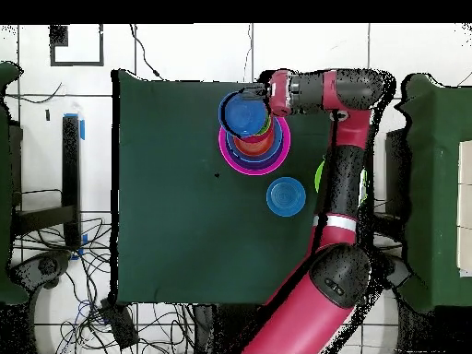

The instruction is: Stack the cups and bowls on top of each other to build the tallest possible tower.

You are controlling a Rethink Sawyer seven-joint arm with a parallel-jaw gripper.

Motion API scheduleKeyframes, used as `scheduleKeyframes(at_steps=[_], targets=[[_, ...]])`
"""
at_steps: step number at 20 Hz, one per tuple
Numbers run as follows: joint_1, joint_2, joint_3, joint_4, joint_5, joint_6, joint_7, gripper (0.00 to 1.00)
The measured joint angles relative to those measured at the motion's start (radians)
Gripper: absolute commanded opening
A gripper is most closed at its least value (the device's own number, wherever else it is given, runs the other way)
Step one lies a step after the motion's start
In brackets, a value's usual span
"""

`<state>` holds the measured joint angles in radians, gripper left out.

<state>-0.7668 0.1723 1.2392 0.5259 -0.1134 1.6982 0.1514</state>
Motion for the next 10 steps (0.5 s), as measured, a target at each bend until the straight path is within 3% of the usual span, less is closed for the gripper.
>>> scheduleKeyframes(at_steps=[10], targets=[[0.001, 0.001, 0.0, -0.017, -0.003, 0.023, 0.0, 0.0]])
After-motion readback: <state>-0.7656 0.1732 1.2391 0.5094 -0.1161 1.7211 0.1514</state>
